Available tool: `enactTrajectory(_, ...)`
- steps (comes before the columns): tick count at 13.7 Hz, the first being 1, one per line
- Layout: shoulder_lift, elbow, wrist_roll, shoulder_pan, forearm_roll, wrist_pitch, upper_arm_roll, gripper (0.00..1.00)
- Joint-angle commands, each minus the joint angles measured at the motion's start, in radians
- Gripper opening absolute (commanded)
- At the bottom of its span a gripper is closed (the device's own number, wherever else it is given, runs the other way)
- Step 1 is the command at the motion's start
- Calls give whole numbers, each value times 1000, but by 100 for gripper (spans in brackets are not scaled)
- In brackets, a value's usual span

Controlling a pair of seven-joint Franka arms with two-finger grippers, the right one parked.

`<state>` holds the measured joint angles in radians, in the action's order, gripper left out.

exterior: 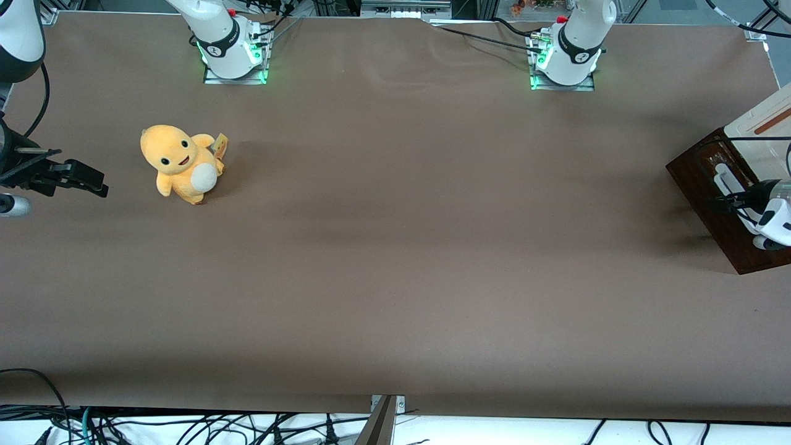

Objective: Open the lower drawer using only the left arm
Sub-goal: 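Move the open left gripper down to the lower drawer's white handle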

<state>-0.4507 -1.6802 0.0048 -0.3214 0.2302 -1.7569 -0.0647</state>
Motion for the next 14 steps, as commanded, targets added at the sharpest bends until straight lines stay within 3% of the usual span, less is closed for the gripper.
enactTrajectory(1,-19,14,-57,2,76,-4,9,100)
enactTrajectory(9,-101,13,-316,106,285,5,17,100)
enactTrajectory(14,-157,13,-404,148,475,54,17,100)
